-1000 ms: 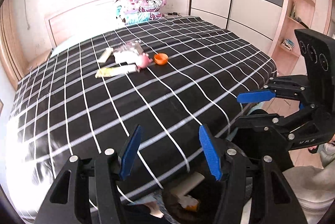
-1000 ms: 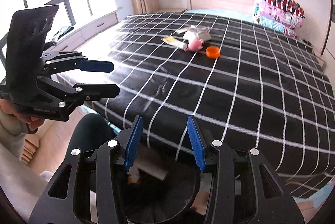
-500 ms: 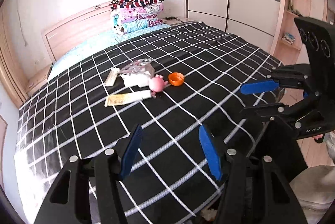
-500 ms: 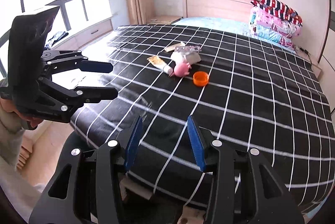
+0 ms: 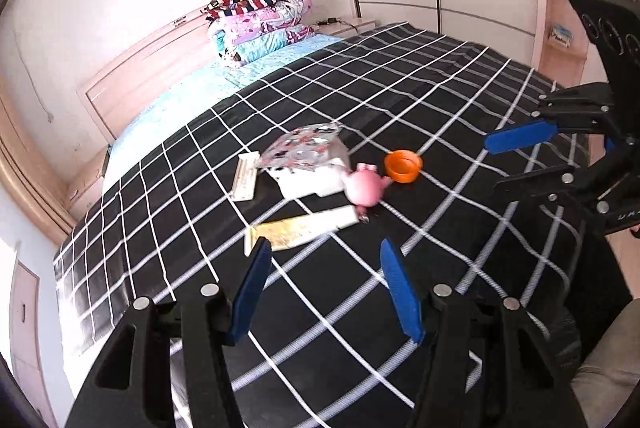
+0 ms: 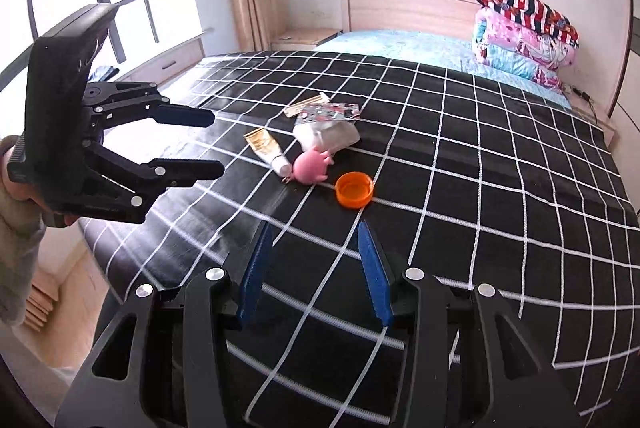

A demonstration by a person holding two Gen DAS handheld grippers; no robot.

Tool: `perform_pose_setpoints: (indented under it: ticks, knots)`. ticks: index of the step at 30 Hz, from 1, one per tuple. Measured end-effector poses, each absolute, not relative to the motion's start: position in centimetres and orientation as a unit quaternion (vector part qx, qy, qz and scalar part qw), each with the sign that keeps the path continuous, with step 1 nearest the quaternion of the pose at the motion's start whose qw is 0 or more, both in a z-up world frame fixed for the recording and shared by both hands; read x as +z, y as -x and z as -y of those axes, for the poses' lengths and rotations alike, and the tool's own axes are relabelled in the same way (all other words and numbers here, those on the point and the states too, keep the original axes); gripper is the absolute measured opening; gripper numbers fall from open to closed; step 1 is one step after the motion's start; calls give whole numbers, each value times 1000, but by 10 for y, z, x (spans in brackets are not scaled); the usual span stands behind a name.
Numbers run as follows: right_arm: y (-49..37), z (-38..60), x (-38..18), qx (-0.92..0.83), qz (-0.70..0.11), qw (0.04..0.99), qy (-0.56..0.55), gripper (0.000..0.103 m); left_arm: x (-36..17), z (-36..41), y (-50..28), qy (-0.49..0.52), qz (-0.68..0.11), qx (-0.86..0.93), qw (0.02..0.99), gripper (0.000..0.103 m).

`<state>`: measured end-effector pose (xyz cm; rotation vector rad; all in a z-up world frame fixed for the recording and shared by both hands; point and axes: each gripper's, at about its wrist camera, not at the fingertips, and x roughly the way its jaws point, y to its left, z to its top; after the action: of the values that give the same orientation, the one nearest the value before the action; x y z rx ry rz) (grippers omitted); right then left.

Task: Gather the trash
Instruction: 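Grasp the white ointment tube with the left tool while the right tool grasps the orange cap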

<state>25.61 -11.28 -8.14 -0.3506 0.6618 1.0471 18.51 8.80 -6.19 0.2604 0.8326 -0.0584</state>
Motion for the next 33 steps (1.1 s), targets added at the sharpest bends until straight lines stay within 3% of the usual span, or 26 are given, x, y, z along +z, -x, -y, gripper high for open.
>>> perform_pose_setpoints:
  ticks: [24, 29, 33]
  knots:
    - [-301, 77, -108, 473, -346, 794, 161, 44, -99, -104, -254, -176, -432, -102, 879, 54]
    - [-302, 75, -107, 469, -349, 795, 161, 44, -98, -105, -260, -149, -441, -142, 874, 30]
    - [-298, 72, -107, 451, -342, 805, 178, 30, -98, -97, -259, -161, -444, -148, 869, 20]
